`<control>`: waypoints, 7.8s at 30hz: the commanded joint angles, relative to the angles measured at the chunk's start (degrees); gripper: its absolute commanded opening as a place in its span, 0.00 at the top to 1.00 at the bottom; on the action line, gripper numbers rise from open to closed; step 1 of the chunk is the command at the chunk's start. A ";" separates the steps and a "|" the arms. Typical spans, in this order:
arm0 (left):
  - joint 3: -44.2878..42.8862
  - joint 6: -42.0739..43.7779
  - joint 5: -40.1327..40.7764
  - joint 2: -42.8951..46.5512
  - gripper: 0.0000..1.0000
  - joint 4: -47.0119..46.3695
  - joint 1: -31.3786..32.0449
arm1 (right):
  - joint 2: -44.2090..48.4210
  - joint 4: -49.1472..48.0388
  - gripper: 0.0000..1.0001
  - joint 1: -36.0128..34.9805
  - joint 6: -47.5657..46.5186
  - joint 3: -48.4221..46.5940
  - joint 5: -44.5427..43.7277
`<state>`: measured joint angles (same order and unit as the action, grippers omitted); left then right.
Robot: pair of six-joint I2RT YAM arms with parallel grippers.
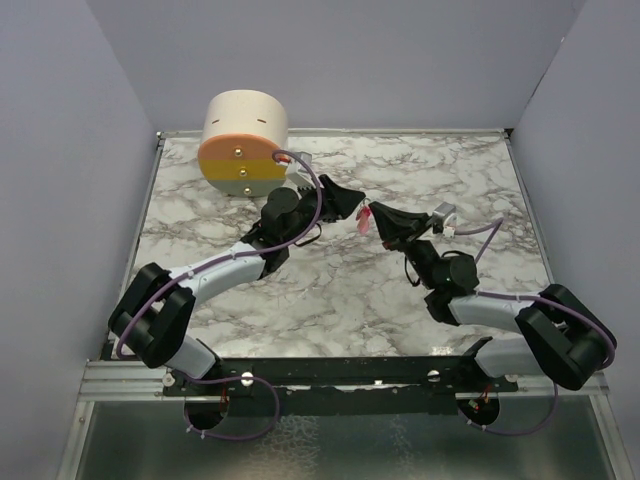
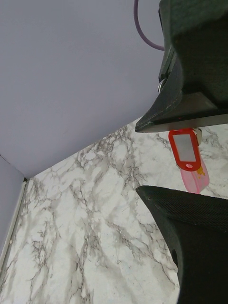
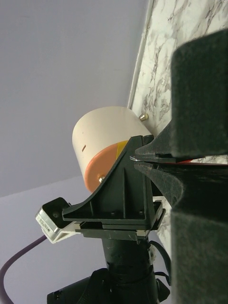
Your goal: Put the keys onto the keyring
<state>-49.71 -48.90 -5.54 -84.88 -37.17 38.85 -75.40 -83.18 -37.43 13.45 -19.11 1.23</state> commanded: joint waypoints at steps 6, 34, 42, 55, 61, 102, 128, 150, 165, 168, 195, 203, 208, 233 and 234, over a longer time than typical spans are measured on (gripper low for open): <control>-1.38 1.01 -0.04 -1.22 0.49 -0.38 2.40 | -1.06 -14.83 0.99 -0.13 0.03 -0.21 1.23; 2.07 0.89 5.90 2.88 0.41 -0.38 4.31 | -1.01 -18.39 0.99 -0.18 -0.28 0.79 0.54; 4.25 1.17 6.04 6.12 0.39 -0.01 -0.26 | 6.07 -12.17 0.99 -0.19 -0.65 3.63 -0.36; 8.50 4.76 2.54 11.08 0.45 -1.84 -2.75 | 16.59 9.56 0.99 -0.18 -2.40 1.02 5.35; 8.65 9.03 -1.55 14.06 0.45 -2.00 -3.95 | 18.29 20.36 0.99 -0.12 -2.42 -2.34 8.54; 5.83 20.94 -23.67 8.73 0.41 -7.93 -3.47 | 14.43 28.07 0.99 -0.17 -2.65 -6.14 10.44; 3.83 22.09 -20.74 5.79 0.56 -7.95 -1.59 | 14.59 27.82 0.99 -0.14 -2.14 -6.19 11.59; 3.48 22.59 -19.60 5.49 0.75 -8.82 -0.36 | 14.40 27.54 0.99 -0.17 -1.45 -6.02 11.62; 4.14 22.48 -18.61 7.23 1.00 -8.90 -0.04 | 14.83 30.79 0.99 -0.19 -1.35 -6.87 10.37; 4.39 22.30 -17.93 7.64 1.00 -8.89 0.12 | 14.89 31.82 0.99 -0.19 -1.33 -7.27 10.16; 0.74 30.14 -9.60 7.95 1.00 5.13 0.87 | 14.48 75.59 0.40 -0.18 -10.34 -25.67 1.49; -2.16 32.89 -8.37 7.37 1.00 11.72 1.14 | 13.26 77.30 0.47 -0.14 -11.88 -26.80 3.13; -3.46 34.57 -8.72 6.73 1.00 15.08 1.23 | 14.07 77.28 0.53 -0.14 -11.88 -26.81 3.07; -8.22 43.61 -9.00 5.92 1.00 24.25 2.37 | 10.62 86.76 0.58 -0.18 -10.67 -34.40 4.93; -8.25 44.63 -9.22 5.95 1.00 24.37 2.37 | 10.91 87.23 0.58 -0.19 -10.64 -34.41 4.74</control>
<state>-56.36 -8.34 -15.00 -79.22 -13.69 40.99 -65.01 0.54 -37.43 2.68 -51.51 5.67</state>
